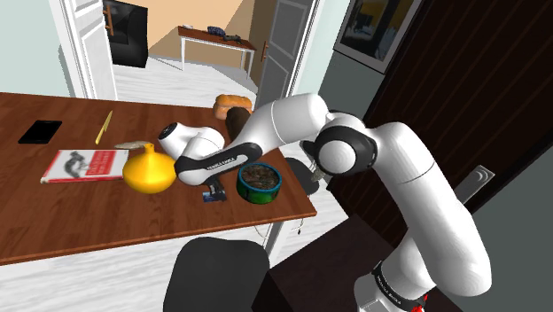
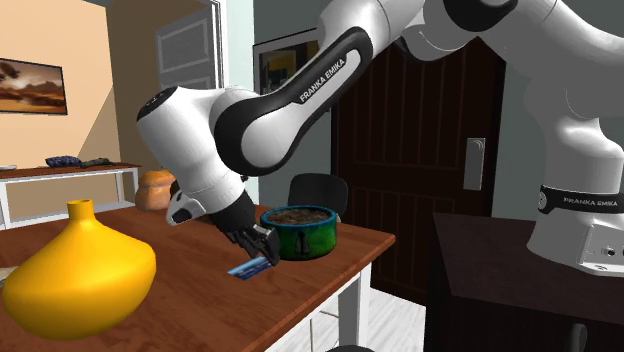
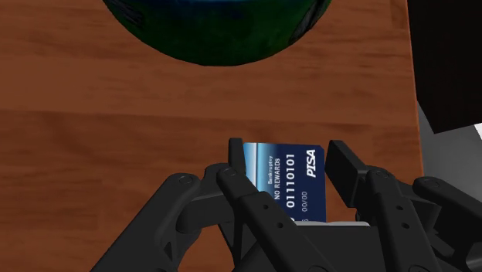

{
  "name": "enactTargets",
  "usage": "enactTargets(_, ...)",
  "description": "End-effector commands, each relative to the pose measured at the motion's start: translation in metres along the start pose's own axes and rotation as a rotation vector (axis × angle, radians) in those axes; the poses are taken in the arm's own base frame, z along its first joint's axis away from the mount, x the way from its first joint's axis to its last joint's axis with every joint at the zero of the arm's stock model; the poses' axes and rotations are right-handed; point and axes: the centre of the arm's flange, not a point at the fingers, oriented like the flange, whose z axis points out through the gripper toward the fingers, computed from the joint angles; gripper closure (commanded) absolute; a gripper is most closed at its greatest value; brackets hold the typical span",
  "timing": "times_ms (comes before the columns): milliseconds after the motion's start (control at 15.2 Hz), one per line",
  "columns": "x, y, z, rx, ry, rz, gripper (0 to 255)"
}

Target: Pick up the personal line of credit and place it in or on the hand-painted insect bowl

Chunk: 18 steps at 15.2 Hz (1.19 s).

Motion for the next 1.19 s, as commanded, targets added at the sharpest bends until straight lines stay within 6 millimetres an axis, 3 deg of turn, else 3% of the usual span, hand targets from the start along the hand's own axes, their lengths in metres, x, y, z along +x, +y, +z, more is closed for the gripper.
enactTargets(0, -0.007, 0.000, -0.010, 0.000, 0.000, 0.000, 255)
enactTargets(1122, -0.057, -0.001, -0.085, 0.000, 0.000, 0.000, 255)
